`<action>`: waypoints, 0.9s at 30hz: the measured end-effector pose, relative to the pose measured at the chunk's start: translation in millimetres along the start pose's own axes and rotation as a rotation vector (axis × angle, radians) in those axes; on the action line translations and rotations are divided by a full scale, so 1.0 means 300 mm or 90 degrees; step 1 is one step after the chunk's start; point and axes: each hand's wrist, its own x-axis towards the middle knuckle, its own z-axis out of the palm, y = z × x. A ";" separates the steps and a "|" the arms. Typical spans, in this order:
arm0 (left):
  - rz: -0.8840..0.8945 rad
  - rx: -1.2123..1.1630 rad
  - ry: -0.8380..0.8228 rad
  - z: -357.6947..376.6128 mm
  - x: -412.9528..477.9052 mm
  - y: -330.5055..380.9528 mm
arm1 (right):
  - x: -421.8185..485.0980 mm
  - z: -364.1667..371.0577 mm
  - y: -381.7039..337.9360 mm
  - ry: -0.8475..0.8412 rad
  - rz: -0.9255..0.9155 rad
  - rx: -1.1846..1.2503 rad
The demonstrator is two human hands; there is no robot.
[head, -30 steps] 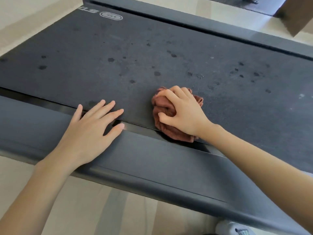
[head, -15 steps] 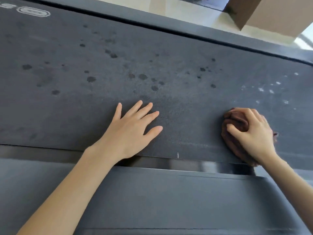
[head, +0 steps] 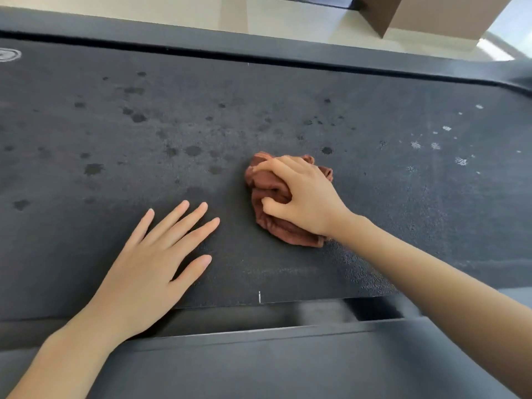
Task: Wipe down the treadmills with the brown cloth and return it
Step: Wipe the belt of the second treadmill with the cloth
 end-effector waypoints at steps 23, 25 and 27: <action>-0.026 -0.026 0.017 -0.011 0.003 0.003 | 0.169 0.066 -0.019 0.082 0.037 -0.016; -0.024 -0.036 0.018 -0.010 0.002 0.001 | 0.245 0.122 -0.110 0.070 -0.016 0.002; -0.021 -0.024 0.024 -0.010 -0.002 0.002 | 0.293 0.158 -0.165 0.060 -0.049 0.006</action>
